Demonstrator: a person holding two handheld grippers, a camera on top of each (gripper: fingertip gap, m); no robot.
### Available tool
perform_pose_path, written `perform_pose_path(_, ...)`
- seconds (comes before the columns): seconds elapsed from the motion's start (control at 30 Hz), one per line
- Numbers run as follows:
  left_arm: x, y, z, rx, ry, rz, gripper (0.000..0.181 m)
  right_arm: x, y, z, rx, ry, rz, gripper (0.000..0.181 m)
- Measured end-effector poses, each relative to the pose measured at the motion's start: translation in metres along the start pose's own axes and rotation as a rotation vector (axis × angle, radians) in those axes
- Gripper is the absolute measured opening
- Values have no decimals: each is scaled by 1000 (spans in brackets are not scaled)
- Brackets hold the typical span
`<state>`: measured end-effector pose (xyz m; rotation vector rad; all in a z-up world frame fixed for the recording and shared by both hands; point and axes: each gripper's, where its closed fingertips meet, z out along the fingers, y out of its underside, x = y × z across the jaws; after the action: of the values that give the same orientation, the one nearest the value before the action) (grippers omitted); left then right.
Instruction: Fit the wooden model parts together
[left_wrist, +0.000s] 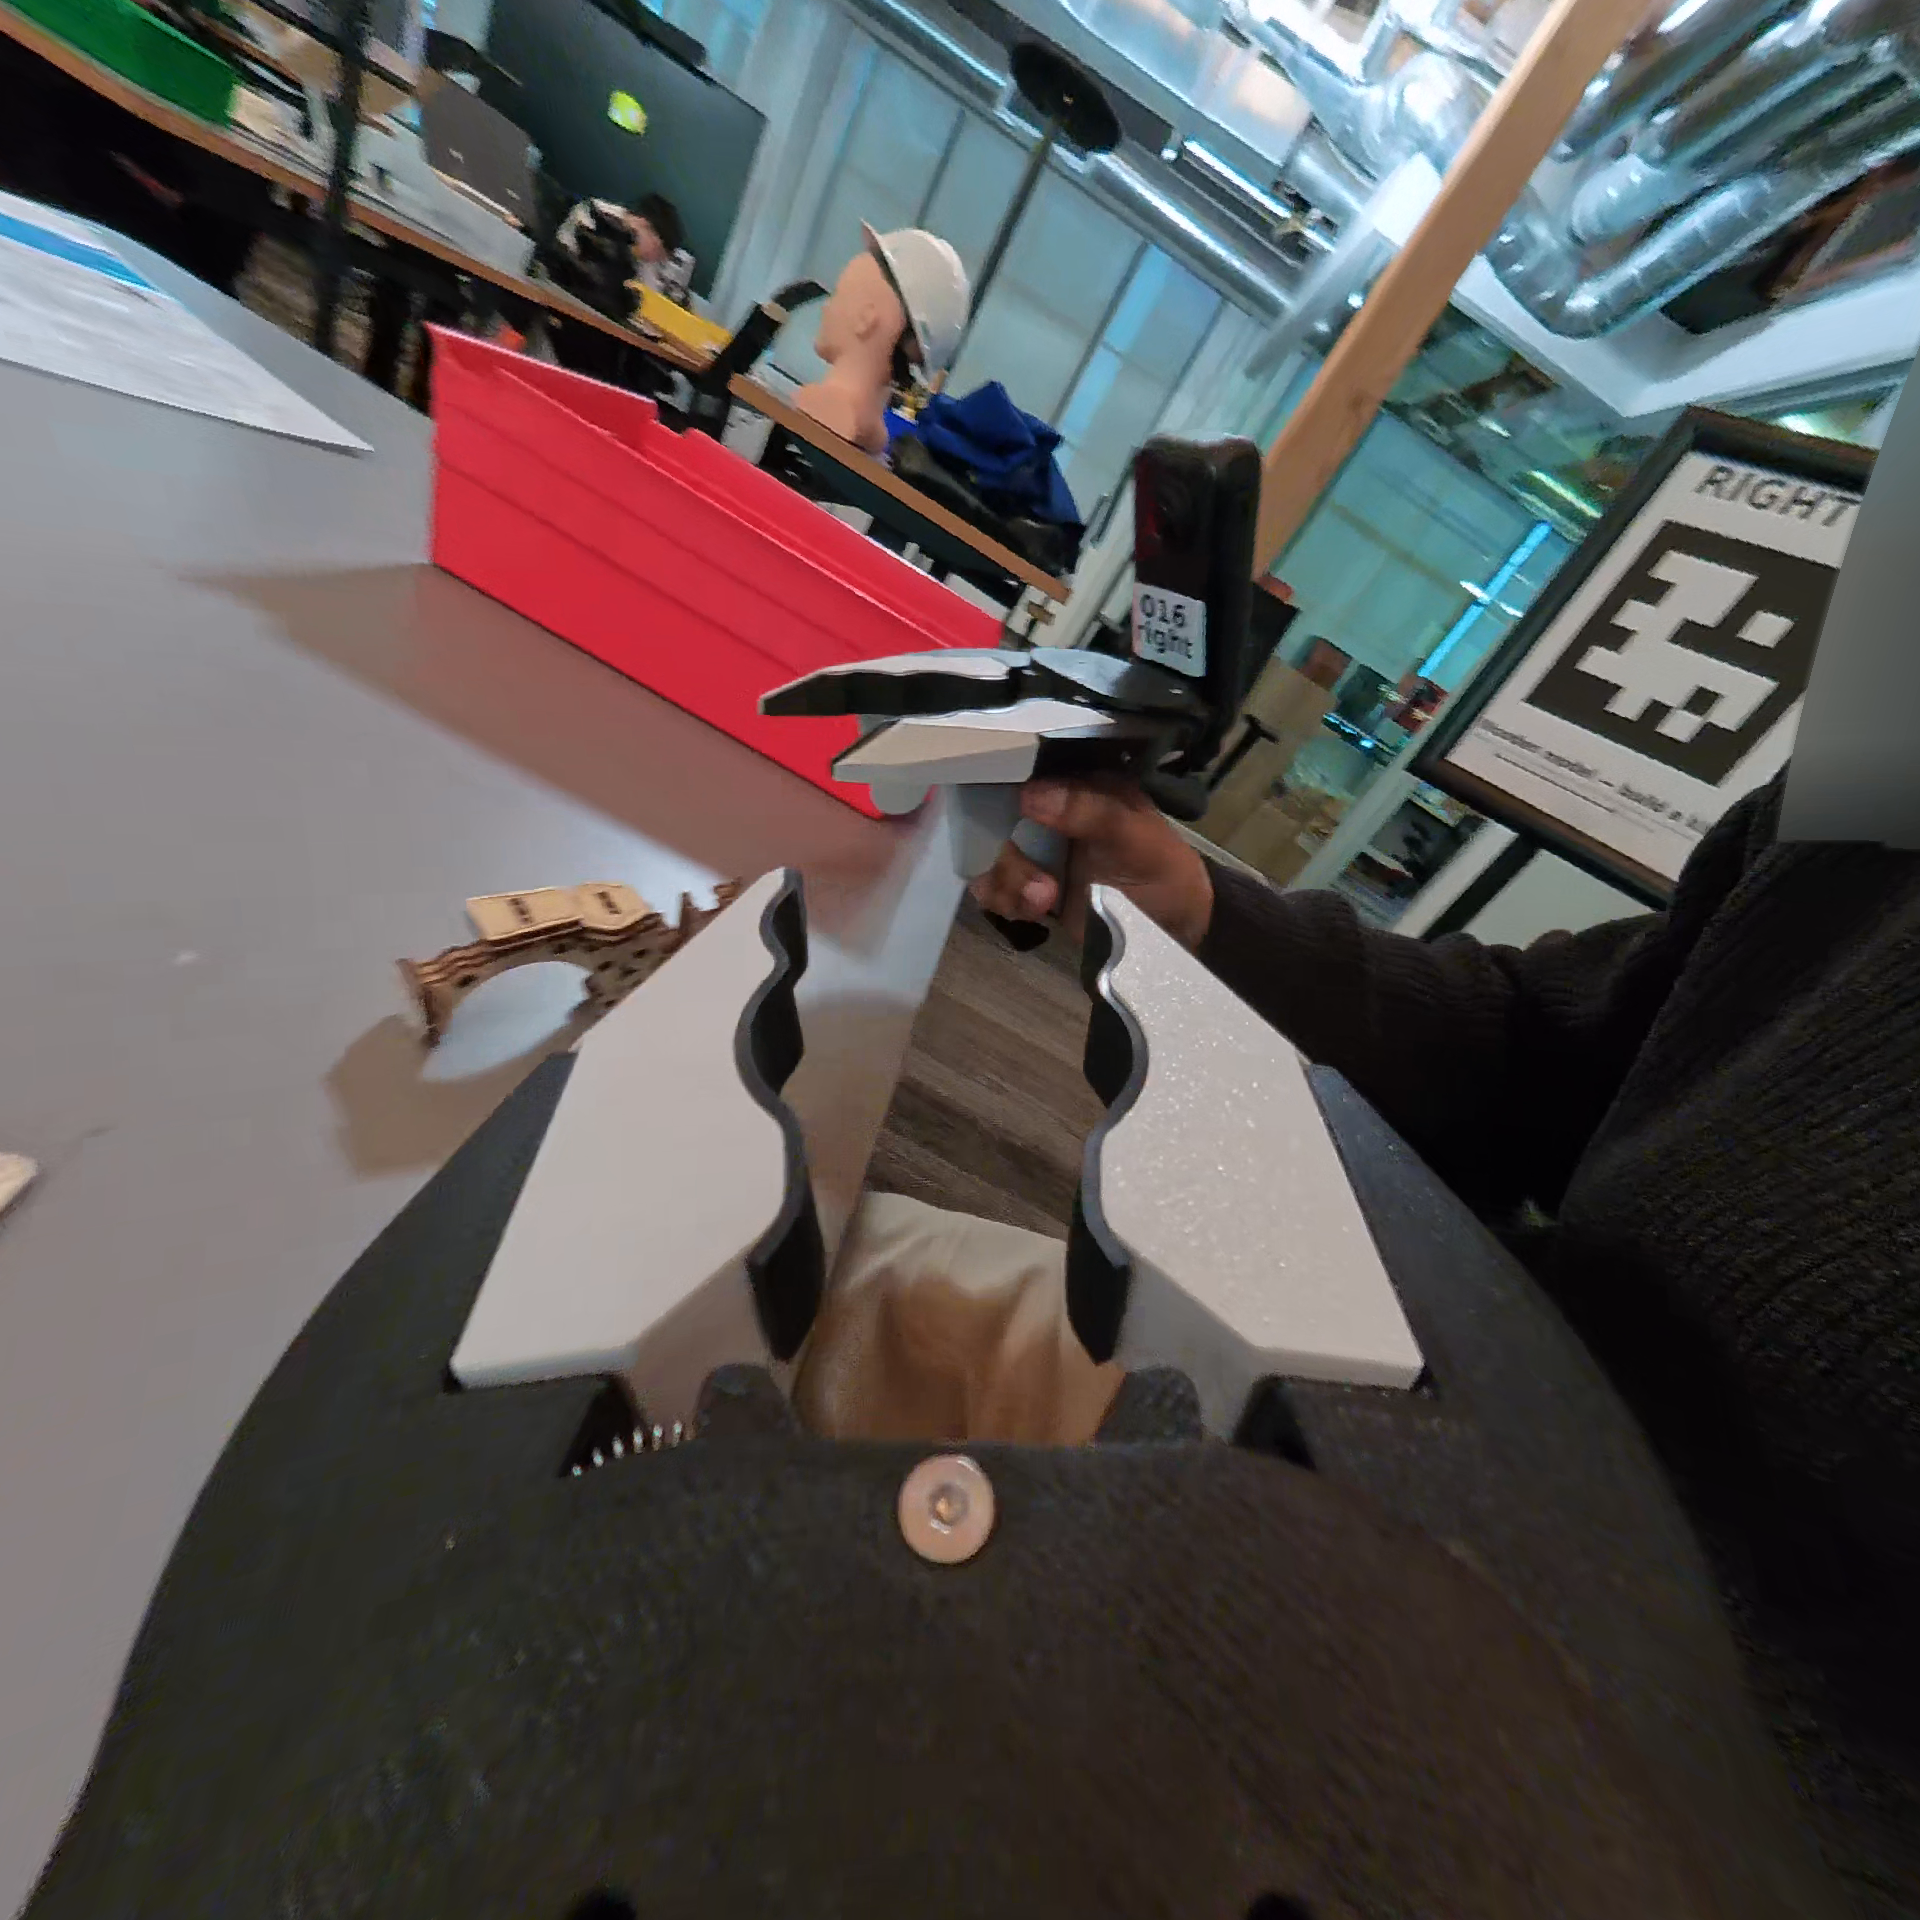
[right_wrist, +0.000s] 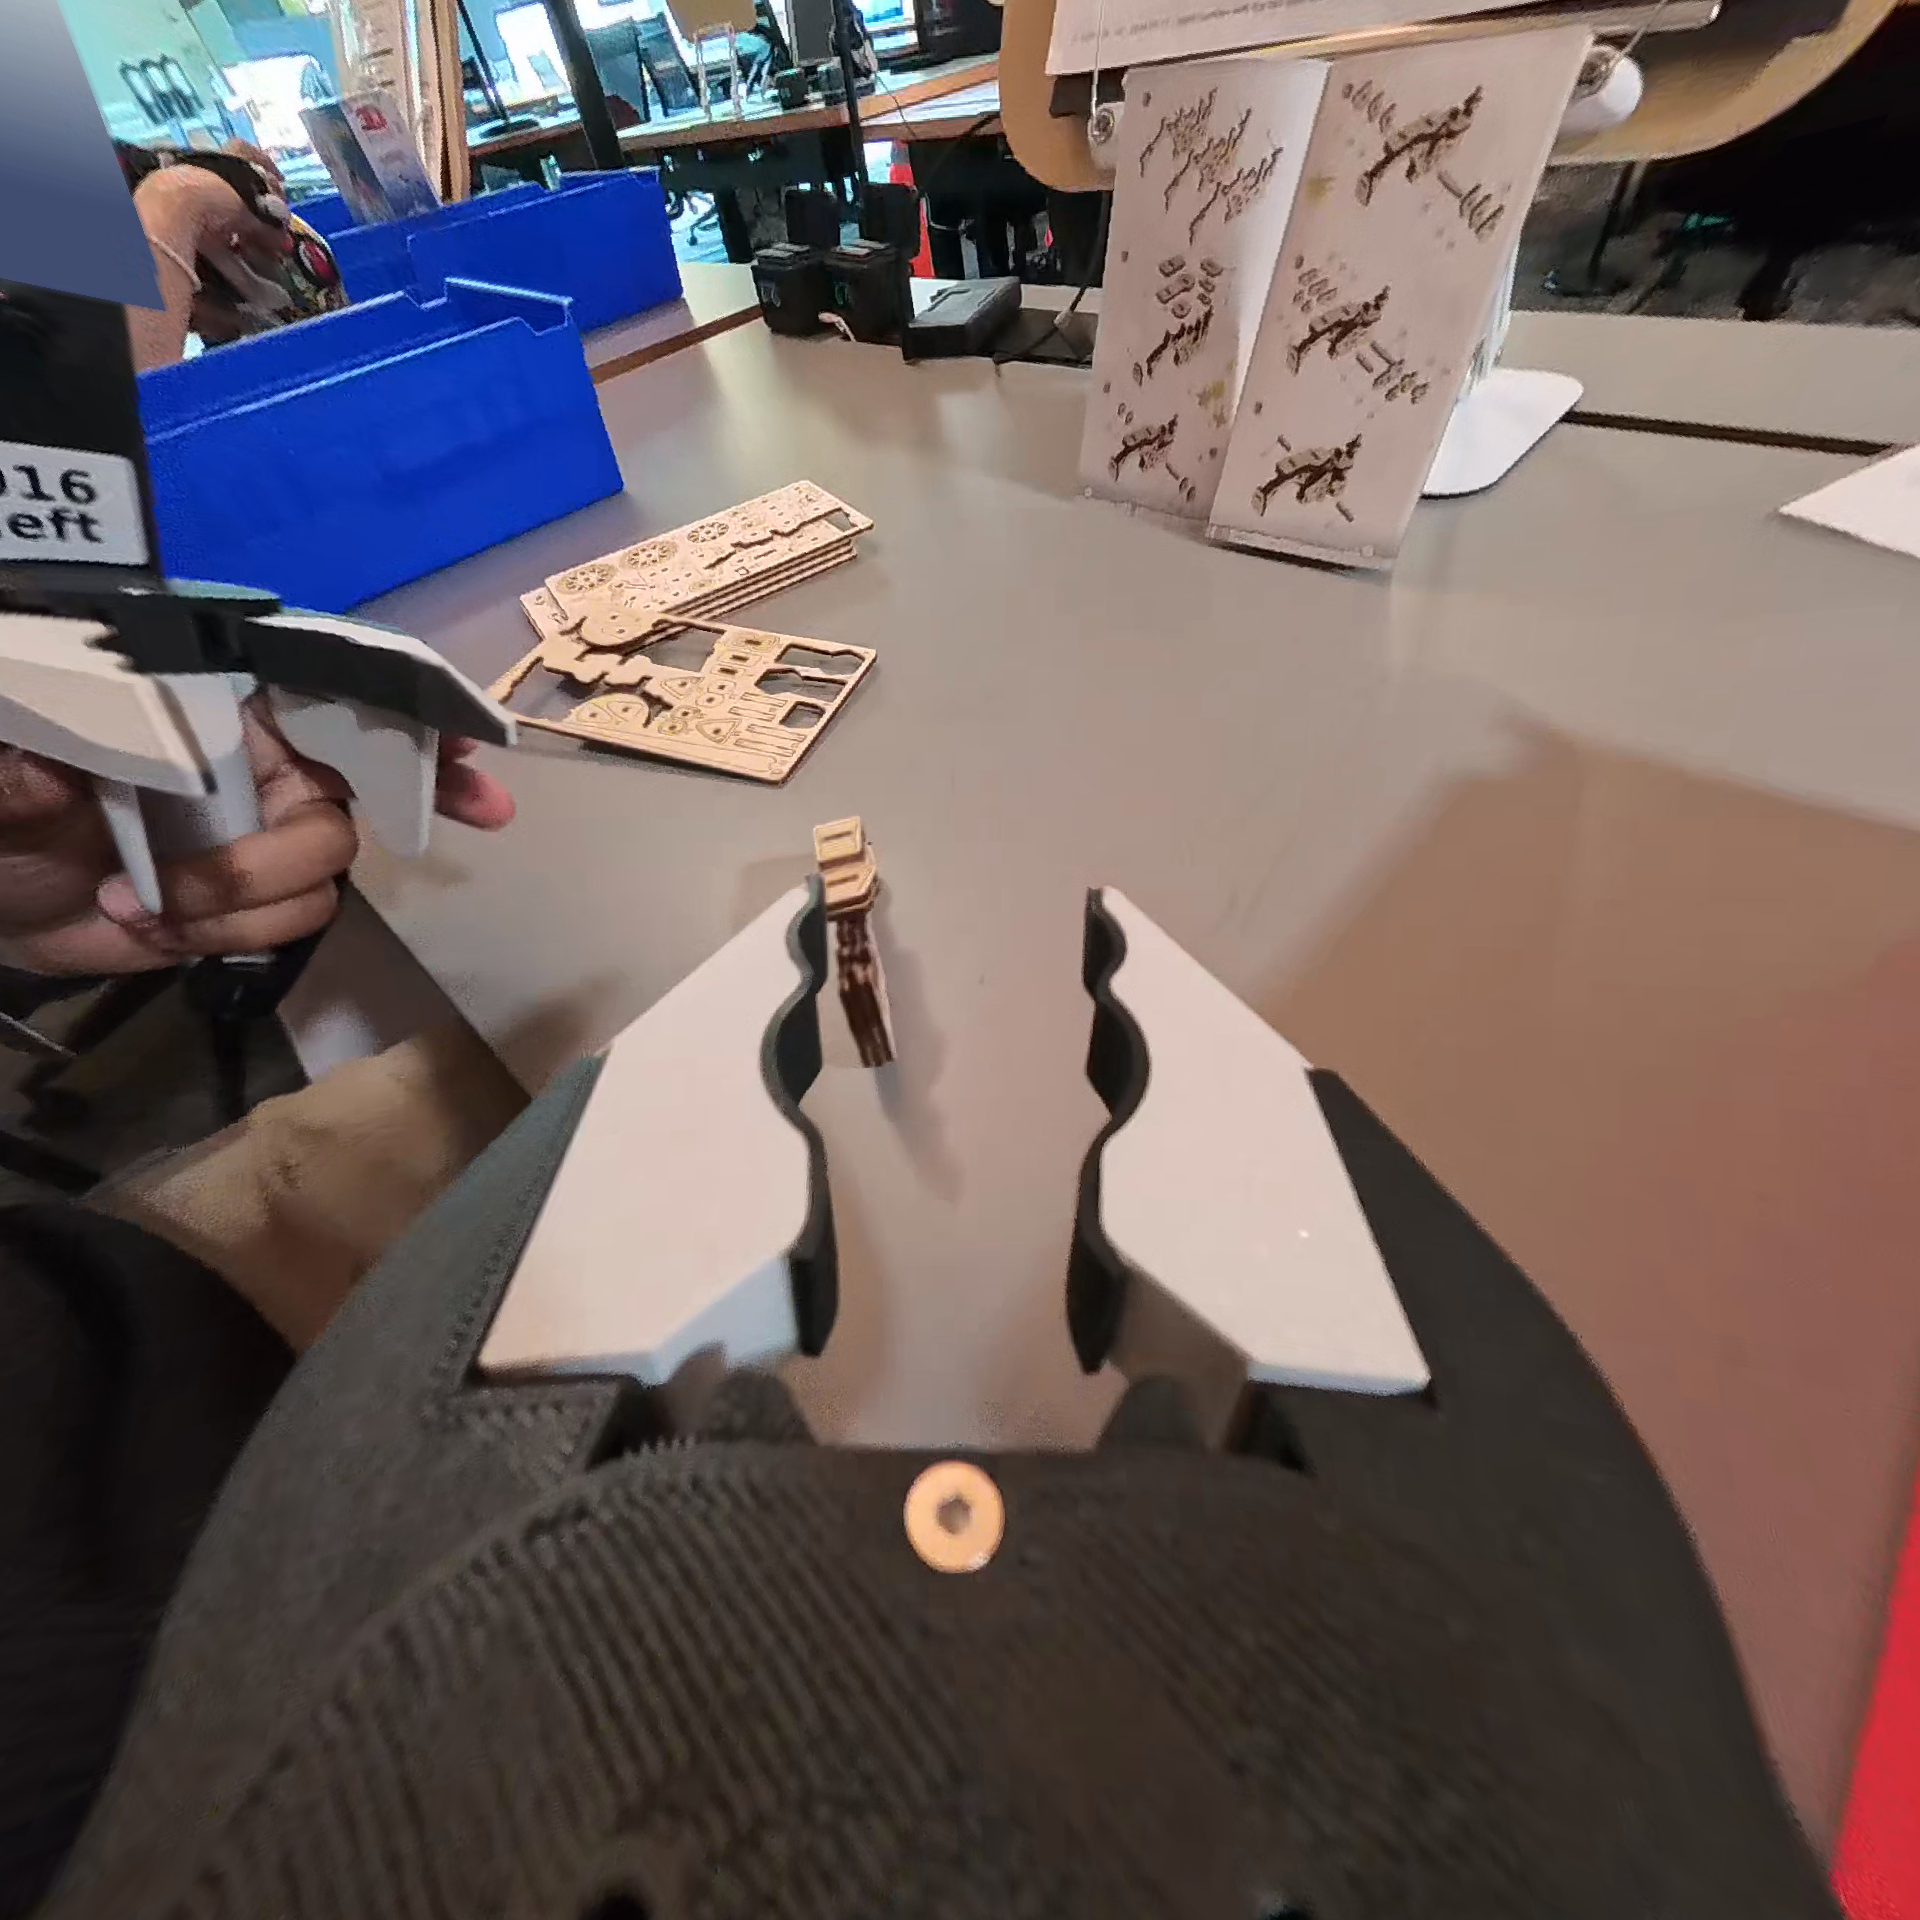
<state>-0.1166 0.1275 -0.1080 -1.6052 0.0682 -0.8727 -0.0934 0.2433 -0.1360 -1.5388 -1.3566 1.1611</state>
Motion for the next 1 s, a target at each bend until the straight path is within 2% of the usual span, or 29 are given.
perform_pose_path(0.17,-34,-10,-28,54,-149,-58,48,5,-3,20,-11,-29,-17,49)
perform_pose_path(0.27,-50,-27,-52,182,-213,-119,35,12,-5,33,-12,-48,-1,46)
perform_pose_path(0.3,-55,-30,-58,199,-248,-114,35,16,-5,37,-13,-45,-1,45)
perform_pose_path(0.4,-74,-32,-67,197,-348,-98,37,32,-6,44,-24,-36,51,26)
perform_pose_path(0.43,-80,-33,-69,194,-377,-98,34,35,-7,45,-23,-42,82,20)
perform_pose_path(0.47,-87,-31,-68,171,-403,-108,22,38,-9,46,-20,-54,110,12)
perform_pose_path(0.53,-95,-33,-65,142,-415,-132,0,40,-14,48,-15,-84,158,3)
perform_pose_path(0.7,-93,-42,-61,145,-348,-172,0,35,-15,59,-102,-103,91,0)
perform_pose_path(0.83,-83,-50,-69,133,-353,-101,0,25,-3,68,-182,-108,51,0)
perform_pose_path(1.0,-81,-48,-71,115,-372,-103,0,29,-9,65,-149,-79,42,0)
